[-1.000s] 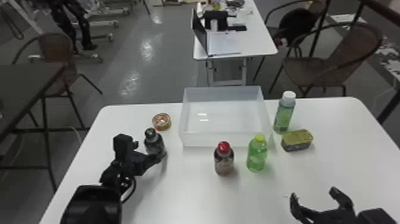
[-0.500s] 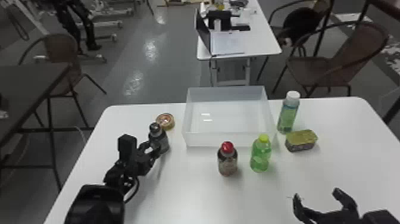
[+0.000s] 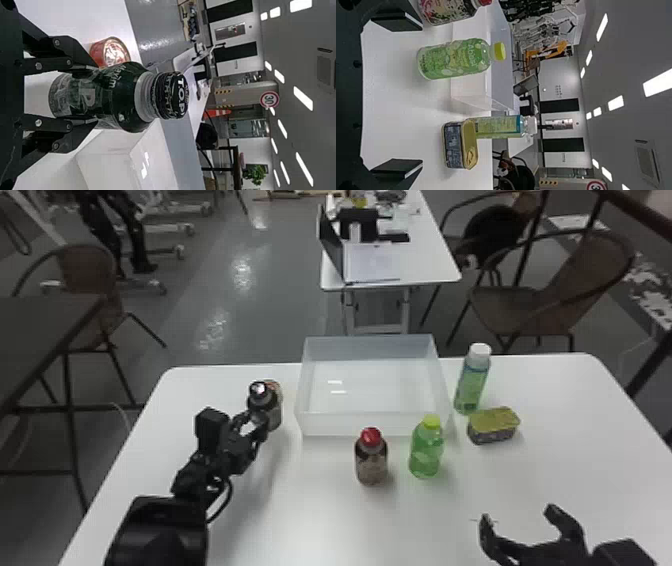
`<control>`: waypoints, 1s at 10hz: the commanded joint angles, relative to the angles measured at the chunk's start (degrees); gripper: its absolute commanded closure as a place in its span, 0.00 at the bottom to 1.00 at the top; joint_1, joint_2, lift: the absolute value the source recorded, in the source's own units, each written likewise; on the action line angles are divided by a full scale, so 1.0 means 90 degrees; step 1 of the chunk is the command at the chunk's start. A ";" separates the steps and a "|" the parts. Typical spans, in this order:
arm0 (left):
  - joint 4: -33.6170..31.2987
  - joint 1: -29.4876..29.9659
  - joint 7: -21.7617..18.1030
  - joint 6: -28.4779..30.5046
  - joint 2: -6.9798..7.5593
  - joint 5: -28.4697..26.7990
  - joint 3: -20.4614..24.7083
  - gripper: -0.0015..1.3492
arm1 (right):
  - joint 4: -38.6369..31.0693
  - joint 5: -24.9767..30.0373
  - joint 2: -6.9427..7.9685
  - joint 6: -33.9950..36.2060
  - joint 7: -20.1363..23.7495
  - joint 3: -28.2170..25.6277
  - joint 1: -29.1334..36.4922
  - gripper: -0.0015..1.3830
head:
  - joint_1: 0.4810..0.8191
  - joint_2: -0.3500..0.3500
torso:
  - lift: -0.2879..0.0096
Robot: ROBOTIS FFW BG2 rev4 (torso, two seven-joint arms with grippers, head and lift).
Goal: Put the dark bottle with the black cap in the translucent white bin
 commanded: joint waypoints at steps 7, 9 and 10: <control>-0.1822 0.0185 0.0183 0.0352 -0.0194 0.1033 -0.1453 0.61 | 0.0064 0.0008 0.0006 -0.0006 0.0000 0.0020 -0.0068 0.06 | 0.63 0.56 | 0.86; -0.1568 -0.0010 -0.0110 0.0509 -0.0351 0.1081 -0.1609 0.61 | 0.0113 -0.0001 0.0006 0.0004 0.0000 0.0049 -0.0087 0.06 | 0.63 0.48 | 0.86; -0.1246 -0.0206 -0.0393 0.0597 -0.0429 0.1052 -0.1628 0.61 | 0.0132 -0.0001 0.0006 0.0004 0.0000 0.0049 -0.0087 0.06 | 0.63 0.45 | 0.86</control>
